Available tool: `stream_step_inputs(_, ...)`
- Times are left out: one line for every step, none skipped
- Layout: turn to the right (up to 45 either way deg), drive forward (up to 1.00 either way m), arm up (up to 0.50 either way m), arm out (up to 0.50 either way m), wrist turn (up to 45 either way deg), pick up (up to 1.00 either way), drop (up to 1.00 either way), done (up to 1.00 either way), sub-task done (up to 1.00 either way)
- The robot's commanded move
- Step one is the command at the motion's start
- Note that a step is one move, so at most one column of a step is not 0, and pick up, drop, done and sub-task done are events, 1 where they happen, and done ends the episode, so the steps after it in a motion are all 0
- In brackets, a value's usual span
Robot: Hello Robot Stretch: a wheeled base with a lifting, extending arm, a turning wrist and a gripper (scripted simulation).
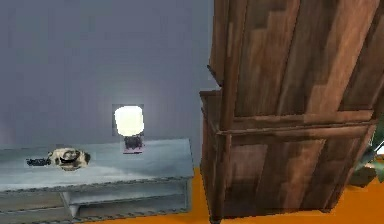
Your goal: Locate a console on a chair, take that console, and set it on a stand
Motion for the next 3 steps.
stream_step_inputs(0.0, 0.10, 0.00, 0.00, 0.0, 0.00, 0.00, 0.00, 0.00)
stream_step_inputs(45.0, 0.00, 0.00, 0.00, 0.0, 0.00, 0.00, 0.00, 0.00)
stream_step_inputs(15.0, 0.00, 0.00, 0.00, 0.0, 0.00, 0.00, 0.00, 0.00)
